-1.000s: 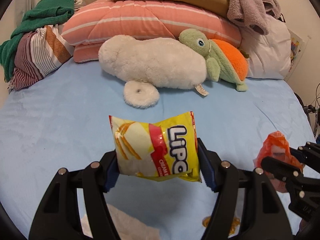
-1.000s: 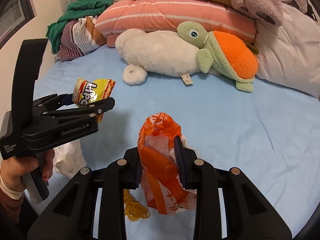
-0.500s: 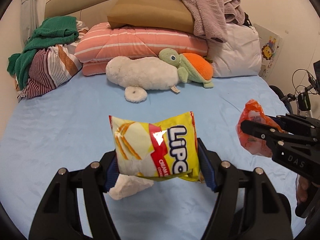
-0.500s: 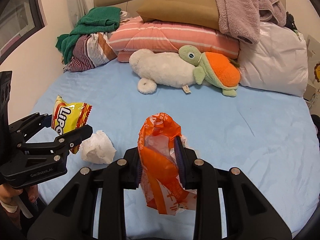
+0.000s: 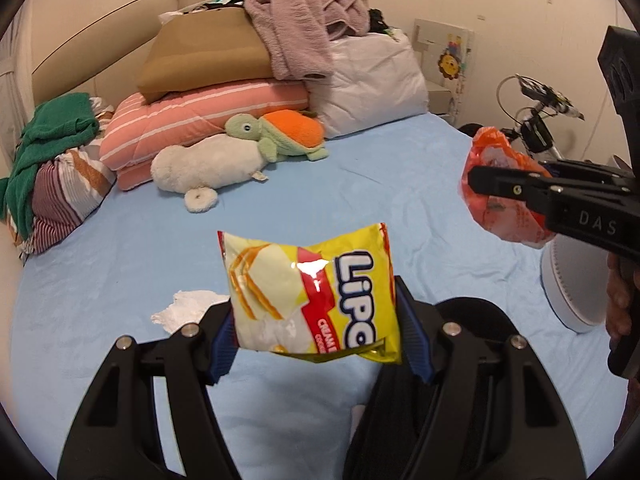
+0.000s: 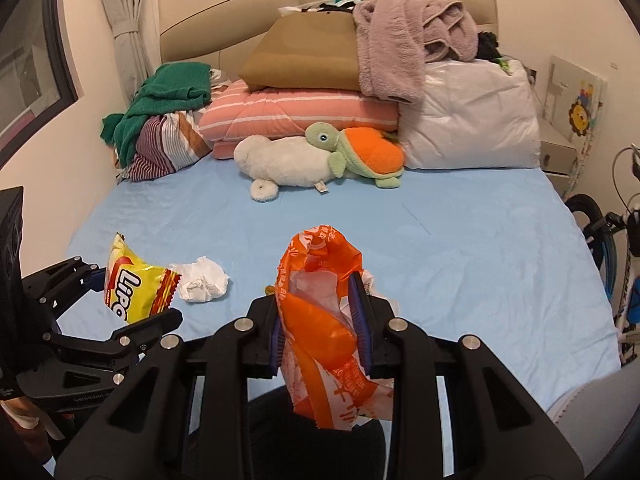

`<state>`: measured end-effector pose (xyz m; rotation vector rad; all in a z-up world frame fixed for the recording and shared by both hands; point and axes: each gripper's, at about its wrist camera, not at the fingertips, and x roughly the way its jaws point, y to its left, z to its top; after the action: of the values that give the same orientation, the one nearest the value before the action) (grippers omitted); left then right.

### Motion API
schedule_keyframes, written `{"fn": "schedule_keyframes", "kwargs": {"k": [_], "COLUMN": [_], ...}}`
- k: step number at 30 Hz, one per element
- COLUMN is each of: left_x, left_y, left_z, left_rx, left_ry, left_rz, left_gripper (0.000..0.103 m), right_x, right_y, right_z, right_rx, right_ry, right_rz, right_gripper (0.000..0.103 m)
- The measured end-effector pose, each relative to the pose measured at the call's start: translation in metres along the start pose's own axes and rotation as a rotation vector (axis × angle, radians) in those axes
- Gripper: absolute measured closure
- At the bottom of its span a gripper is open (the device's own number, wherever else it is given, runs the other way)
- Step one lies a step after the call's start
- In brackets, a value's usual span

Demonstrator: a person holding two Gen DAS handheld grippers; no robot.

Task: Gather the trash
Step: 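Carry the chip bag and orange wrapper with both tools over the grey bin, then open right tool to drop the wrapper while left tool drops the chip bag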

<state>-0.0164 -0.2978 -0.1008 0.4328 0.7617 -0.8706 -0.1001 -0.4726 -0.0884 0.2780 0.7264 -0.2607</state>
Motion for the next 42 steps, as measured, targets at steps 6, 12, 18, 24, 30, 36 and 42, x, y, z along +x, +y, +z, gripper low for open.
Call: {"fn": "schedule_keyframes", "kwargs": {"k": [6, 12, 18, 24, 30, 36, 42], "left_x": [-0.015, -0.032, -0.046, -0.052, -0.048, -0.039, -0.027], "left_y": [-0.062, -0.124, -0.194, -0.26, -0.323, -0.375, -0.412], "left_z": [0.009, 0.032, 0.056, 0.076, 0.097, 0.112, 0.117], "left_rx": [0.135, 0.275, 0.413, 0.533, 0.616, 0.677, 0.725], "left_ry": [0.001, -0.026, -0.062, -0.086, -0.095, -0.082, -0.081], "left_rz": [-0.123, -0.23, -0.33, -0.427, -0.513, -0.577, -0.598], "left_gripper": [0.035, 0.035, 0.035, 0.035, 0.035, 0.035, 0.033], "right_x": [-0.072, -0.153, -0.216, -0.271, -0.299, -0.307, -0.31], "right_y": [-0.046, -0.094, -0.134, -0.175, -0.214, -0.25, -0.279], "right_z": [-0.027, -0.056, -0.077, -0.089, -0.093, -0.096, -0.098], "right_rx": [0.1, 0.202, 0.271, 0.34, 0.392, 0.45, 0.492], "right_ry": [-0.035, -0.066, -0.092, -0.14, -0.162, -0.171, -0.193], "right_rz": [-0.107, -0.25, -0.373, -0.491, -0.563, -0.577, -0.591], "right_gripper": [0.076, 0.076, 0.076, 0.076, 0.076, 0.075, 0.054]}}
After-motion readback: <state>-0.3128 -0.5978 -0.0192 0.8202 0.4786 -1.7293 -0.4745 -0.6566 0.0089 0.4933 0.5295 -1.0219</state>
